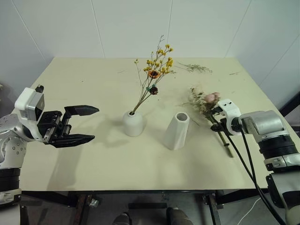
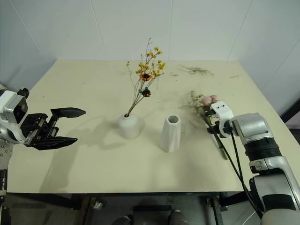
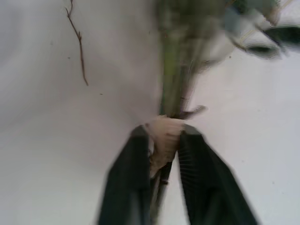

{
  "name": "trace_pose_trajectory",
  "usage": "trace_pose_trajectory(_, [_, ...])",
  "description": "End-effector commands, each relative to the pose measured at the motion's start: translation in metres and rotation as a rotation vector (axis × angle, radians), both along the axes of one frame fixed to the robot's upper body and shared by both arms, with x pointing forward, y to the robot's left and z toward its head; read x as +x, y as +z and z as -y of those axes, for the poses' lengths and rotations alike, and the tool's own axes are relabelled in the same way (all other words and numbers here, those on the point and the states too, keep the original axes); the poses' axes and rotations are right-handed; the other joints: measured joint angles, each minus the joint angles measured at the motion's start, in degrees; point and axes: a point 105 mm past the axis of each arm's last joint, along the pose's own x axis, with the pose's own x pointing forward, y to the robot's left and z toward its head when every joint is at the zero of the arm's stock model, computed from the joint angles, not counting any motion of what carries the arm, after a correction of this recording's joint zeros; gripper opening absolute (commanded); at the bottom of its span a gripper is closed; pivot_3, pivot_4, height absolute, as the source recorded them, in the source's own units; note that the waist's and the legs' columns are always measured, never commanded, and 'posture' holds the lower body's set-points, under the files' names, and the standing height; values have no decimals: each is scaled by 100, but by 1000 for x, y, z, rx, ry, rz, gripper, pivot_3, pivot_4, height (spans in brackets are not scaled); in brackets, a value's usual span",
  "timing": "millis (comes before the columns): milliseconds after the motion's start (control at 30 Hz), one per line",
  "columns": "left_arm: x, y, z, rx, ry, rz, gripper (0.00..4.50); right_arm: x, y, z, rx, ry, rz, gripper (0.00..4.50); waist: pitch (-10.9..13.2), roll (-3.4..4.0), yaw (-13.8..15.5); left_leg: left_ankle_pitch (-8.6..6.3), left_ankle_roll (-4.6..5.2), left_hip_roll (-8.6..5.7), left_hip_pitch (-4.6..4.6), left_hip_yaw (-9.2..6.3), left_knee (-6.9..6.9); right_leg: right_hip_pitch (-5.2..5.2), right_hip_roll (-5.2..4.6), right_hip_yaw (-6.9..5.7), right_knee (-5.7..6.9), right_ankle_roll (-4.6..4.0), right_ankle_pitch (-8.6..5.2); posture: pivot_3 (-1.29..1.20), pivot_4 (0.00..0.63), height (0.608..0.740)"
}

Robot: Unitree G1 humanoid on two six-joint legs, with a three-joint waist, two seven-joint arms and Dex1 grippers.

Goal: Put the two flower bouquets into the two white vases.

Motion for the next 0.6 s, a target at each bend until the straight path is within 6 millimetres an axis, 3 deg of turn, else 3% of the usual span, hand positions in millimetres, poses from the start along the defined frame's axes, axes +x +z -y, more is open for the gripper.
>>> trace_pose_trajectory(33, [-9, 9, 1, 33, -53, 50, 4500, 2, 9, 8, 7, -49, 62, 32, 0, 0, 5, 0, 0, 0, 0, 0, 0, 0, 0, 0, 0, 0, 0, 0, 150, 740])
trace_pose_trajectory(233, [-6, 10, 2, 35, -58, 46, 4500, 4, 24, 10, 41, -73, 159, 31, 0, 0, 11, 0, 0, 0, -1, 0, 0, 0, 0, 0, 0, 0, 0, 0, 150, 740])
trace_pose_trajectory(400, [0, 11, 6, 36, -74, 40, 4500, 8, 65, 19, 95, -141, 387, 31, 0, 0, 11, 0, 0, 0, 0, 0, 0, 0, 0, 0, 0, 0, 0, 0, 150, 740])
trace_pose_trajectory(500, [2, 11, 7, 36, -86, 35, 4500, 8, 86, 16, 120, -140, 509, 31, 0, 0, 4, 0, 0, 0, -1, 0, -3, 0, 0, 0, -1, 1, 0, 0, 150, 740])
trace_pose_trajectory(600, [6, 12, 10, 35, -98, 32, 4500, 6, 120, 7, 150, -95, 718, 31, 0, 0, 1, 0, 0, 0, 1, 0, -7, -1, 0, 0, 0, 1, 0, 0, 150, 740])
